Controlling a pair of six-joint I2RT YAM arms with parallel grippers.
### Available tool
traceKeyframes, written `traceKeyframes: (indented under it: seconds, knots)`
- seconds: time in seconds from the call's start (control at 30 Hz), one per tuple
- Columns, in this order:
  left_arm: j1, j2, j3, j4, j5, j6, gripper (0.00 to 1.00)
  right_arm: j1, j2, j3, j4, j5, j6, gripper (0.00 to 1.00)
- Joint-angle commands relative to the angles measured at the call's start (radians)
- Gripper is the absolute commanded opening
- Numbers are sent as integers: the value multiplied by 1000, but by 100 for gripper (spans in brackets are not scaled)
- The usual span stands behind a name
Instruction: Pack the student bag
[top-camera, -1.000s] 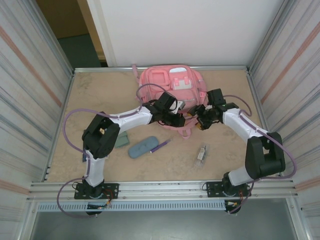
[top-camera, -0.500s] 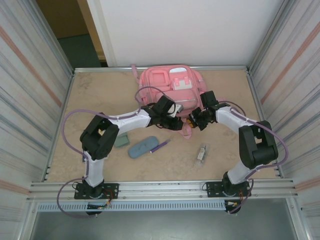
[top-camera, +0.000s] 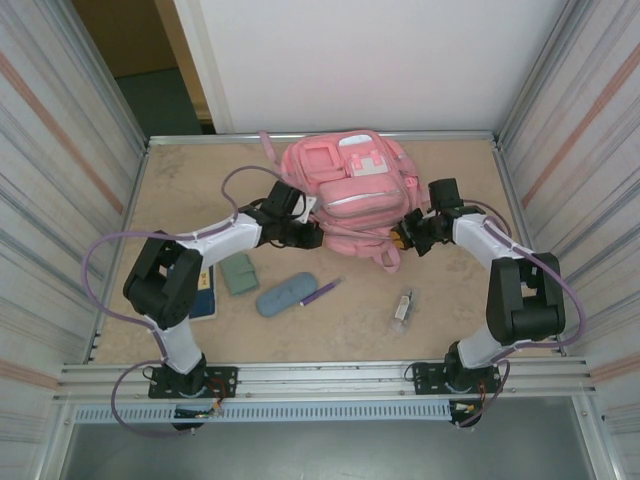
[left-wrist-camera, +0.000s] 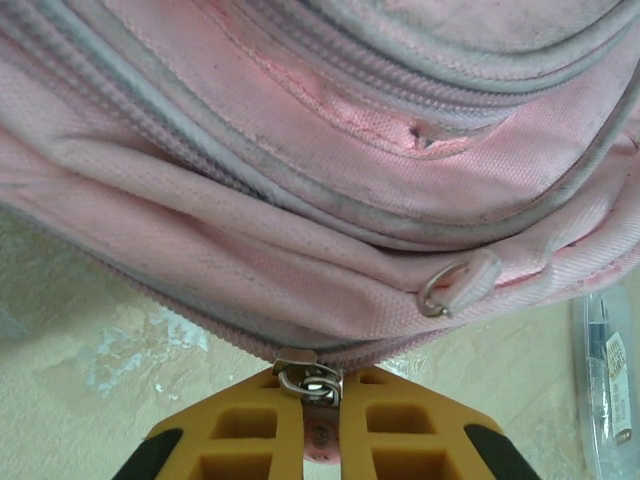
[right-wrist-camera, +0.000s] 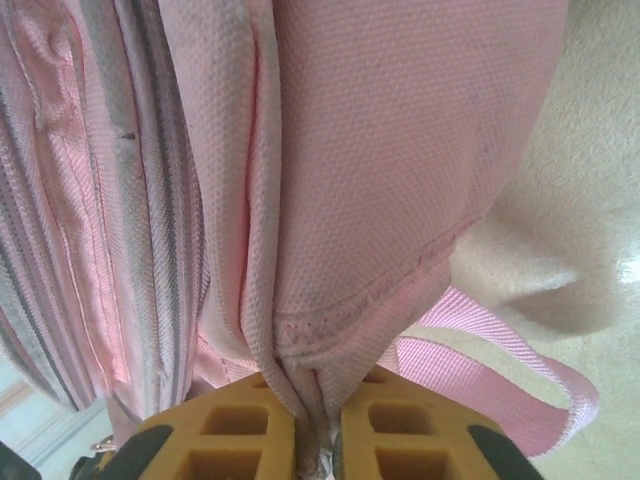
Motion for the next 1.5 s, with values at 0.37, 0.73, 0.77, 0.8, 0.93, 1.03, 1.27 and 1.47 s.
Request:
traceKeyframes:
  seconds: [0.37, 0.73, 0.77, 0.8, 0.93, 1.03, 1.27, 1.47]
  knots:
    - [-189, 91, 245, -10, 79, -47, 0, 212, -262, 1, -188, 242, 440, 64]
    - [-246, 107, 256, 48, 113, -104, 0, 225, -176, -36, -31, 270, 481, 45]
    - [-246, 103, 249, 47, 110, -104, 0, 224, -161, -37, -27, 260, 479, 39]
    - [-246, 97, 241, 43, 104, -101, 0, 226, -151, -38, -22, 252, 477, 31]
    - [-241, 55, 205, 17, 33, -77, 0, 217, -166, -47, -23, 252, 469, 12]
    - [-214, 37, 175, -13, -11, -69, 0, 203, -210, -46, -25, 254, 451, 4]
    - [-123, 8, 110, -51, -85, -35, 0, 175, -306, -10, -68, 240, 395, 0]
    - [-27, 42, 103, -82, -198, -25, 0, 173, -353, 13, -84, 242, 371, 0]
